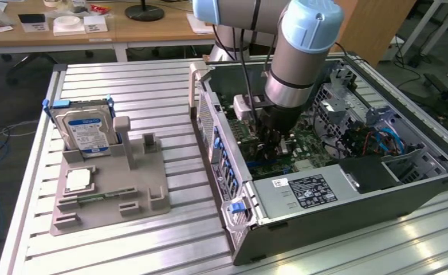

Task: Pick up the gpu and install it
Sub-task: 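Insert the gpu into the slot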

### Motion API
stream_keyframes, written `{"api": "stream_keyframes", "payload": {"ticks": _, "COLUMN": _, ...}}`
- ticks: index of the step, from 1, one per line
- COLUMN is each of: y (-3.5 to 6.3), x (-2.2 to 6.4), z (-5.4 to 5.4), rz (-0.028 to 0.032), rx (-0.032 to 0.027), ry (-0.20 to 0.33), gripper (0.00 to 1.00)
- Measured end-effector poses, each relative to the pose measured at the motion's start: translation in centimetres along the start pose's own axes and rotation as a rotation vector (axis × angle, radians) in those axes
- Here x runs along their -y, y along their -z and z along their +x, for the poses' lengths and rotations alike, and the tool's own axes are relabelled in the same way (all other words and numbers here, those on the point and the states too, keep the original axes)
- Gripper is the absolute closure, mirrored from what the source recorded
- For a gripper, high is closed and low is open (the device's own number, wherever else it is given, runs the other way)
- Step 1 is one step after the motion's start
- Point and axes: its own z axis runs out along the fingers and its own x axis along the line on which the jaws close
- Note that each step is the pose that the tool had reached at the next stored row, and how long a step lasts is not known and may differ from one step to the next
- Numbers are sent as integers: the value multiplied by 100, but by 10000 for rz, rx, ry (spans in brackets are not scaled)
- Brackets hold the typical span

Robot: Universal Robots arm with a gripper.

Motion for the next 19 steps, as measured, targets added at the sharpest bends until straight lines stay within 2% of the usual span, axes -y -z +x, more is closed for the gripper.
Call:
{"api": "stream_keyframes", "payload": {"ticks": 10, "y": -5, "x": 1, "z": -1, "rz": 2, "rx": 20, "ry": 0, "gripper": 72}}
{"api": "stream_keyframes", "payload": {"ticks": 19, "y": 7, "x": 1, "z": 9, "rz": -4, "rx": 6, "ry": 2, "gripper": 72}}
